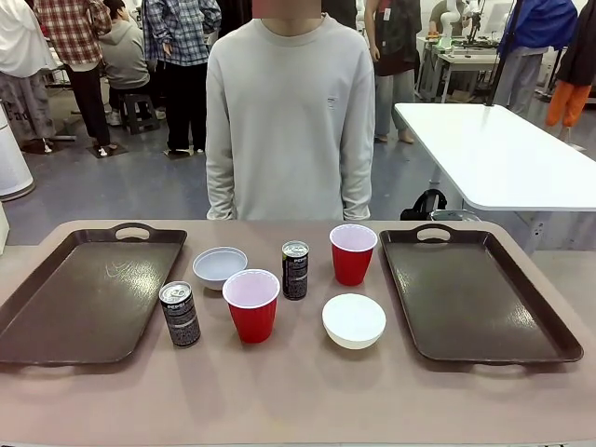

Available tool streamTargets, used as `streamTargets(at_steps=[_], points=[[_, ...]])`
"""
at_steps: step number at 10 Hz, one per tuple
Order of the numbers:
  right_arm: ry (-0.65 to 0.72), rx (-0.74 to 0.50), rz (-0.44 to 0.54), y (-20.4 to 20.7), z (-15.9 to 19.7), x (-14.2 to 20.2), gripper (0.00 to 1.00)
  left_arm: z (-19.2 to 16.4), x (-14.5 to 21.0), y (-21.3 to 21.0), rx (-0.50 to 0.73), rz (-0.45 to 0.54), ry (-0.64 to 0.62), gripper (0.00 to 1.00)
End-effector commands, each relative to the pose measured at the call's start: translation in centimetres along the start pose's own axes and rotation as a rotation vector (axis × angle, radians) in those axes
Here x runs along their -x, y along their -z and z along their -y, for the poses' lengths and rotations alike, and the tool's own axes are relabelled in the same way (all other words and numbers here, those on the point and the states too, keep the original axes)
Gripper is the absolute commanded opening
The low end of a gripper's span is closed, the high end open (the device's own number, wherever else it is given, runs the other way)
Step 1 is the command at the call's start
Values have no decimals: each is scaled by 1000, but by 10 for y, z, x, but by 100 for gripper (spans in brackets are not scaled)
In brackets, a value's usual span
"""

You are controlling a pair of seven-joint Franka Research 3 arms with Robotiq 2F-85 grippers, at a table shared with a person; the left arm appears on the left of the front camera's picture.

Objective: Prepare tableware on both trays.
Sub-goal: Pick up a Picnic Bowl from the table and place it on a Handle tray.

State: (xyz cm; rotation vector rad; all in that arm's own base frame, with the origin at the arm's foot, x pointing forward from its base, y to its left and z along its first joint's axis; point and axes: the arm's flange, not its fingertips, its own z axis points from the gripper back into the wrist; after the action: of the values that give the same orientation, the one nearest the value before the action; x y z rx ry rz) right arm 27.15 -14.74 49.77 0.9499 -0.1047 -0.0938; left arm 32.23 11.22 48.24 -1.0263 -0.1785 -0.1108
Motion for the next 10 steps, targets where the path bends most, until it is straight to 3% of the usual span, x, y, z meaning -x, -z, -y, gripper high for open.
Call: streamTargets(at_steps=[1, 10], points=[[30, -24, 23, -7, 8, 4, 100, -13, 1, -8, 28, 8, -29, 100], [30, -24, 23, -7, 8, 4, 100, -13, 1, -8, 28, 8, -29, 100]])
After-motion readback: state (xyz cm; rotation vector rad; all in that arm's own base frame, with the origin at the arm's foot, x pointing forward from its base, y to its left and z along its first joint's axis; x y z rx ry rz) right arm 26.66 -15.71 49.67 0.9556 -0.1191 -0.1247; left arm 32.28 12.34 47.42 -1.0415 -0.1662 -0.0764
